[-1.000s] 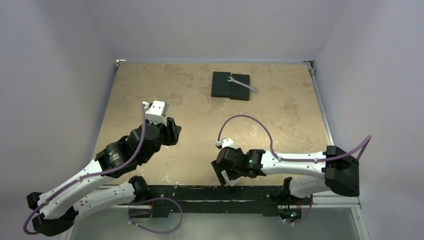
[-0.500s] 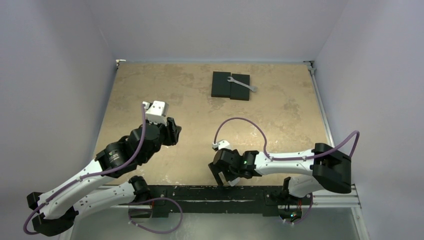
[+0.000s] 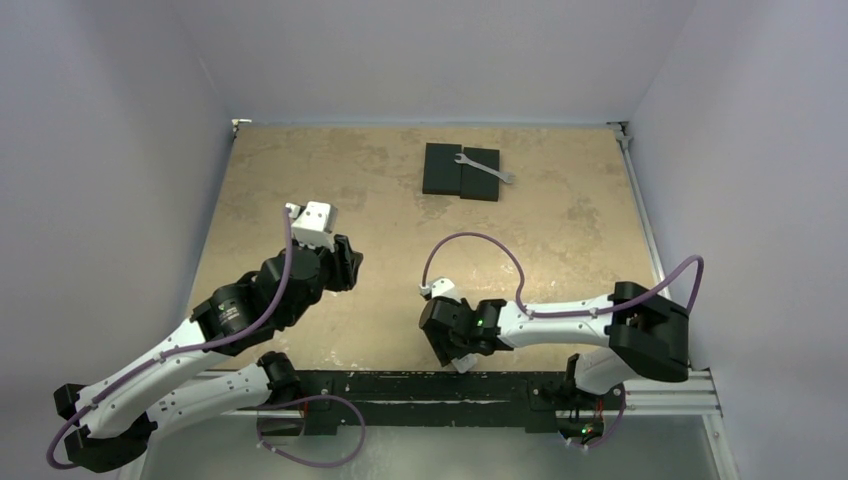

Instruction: Load the batteries into the remote control

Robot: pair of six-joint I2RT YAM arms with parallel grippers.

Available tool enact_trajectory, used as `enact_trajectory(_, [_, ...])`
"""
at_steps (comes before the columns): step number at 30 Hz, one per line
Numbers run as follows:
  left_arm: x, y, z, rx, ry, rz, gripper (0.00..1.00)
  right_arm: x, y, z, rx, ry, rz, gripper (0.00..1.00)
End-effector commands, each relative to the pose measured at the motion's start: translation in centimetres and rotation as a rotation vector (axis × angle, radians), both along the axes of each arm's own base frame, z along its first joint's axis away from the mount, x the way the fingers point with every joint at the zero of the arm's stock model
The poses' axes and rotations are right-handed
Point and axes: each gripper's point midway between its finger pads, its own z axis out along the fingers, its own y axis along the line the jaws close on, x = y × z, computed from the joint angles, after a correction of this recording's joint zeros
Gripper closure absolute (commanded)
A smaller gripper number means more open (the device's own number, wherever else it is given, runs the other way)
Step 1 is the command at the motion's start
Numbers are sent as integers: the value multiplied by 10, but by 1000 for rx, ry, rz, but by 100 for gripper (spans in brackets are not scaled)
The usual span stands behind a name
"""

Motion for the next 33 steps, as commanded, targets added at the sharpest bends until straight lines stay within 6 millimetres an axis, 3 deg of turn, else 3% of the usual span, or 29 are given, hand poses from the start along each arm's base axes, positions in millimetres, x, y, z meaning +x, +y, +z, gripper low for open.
enact_trajectory(1, [3, 0, 2, 7, -14, -1, 57, 2, -11, -18, -81, -6, -14, 40])
enact_trajectory(8, [3, 0, 1, 10, -12, 2, 57, 5, -5, -9, -54, -19, -8, 63])
enact_trajectory(15, [4, -2, -3, 19, -1, 1, 57, 3, 8, 8, 29, -19, 17, 72])
enact_trajectory(26, [7, -9, -19, 65, 43, -3, 57, -2, 29, 37, 190, -25, 94, 74])
enact_trajectory(30, [6, -14, -25, 77, 63, -18, 57, -3, 37, 56, 270, -52, 147, 74])
enact_trajectory(33, [4, -28, -26, 67, 67, -93, 56, 1, 45, 74, 324, -80, 205, 73])
